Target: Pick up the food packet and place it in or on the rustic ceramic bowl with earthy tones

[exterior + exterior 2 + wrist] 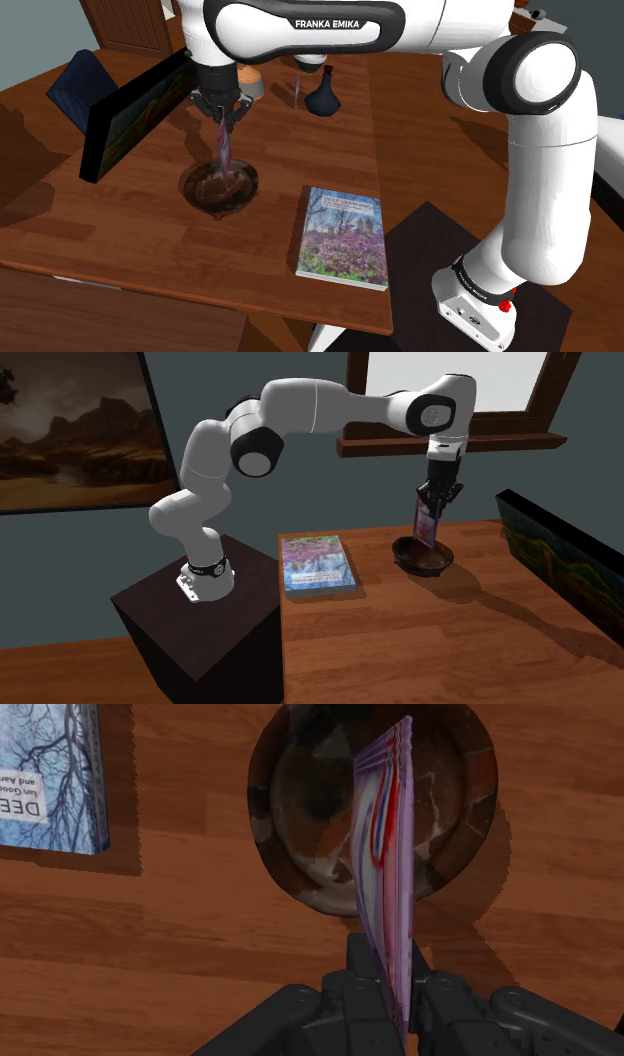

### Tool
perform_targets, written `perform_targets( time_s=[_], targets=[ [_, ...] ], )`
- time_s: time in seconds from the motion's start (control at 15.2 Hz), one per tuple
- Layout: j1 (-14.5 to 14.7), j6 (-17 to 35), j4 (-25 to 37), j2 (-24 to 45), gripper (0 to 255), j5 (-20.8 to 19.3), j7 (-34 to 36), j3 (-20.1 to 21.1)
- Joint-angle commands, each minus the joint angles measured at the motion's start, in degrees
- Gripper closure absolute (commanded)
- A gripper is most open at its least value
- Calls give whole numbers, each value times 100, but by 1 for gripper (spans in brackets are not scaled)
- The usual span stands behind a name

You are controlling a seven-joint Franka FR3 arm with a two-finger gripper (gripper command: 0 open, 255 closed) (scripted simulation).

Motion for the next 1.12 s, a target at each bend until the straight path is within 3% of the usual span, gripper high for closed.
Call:
perform_targets(
  time_s=[0.0, 0.53, 0.59, 0.92, 1.06],
  targets=[
    [-61, 205, -229, -7, 255, -9, 51, 0],
    [-61, 205, -229, -7, 255, -9, 51, 0],
    [-61, 205, -230, -7, 0, -9, 51, 0],
    [-62, 205, -230, -8, 0, -9, 51, 0],
    [65, -168, 169, -17, 0, 12, -11, 11]
  ],
)
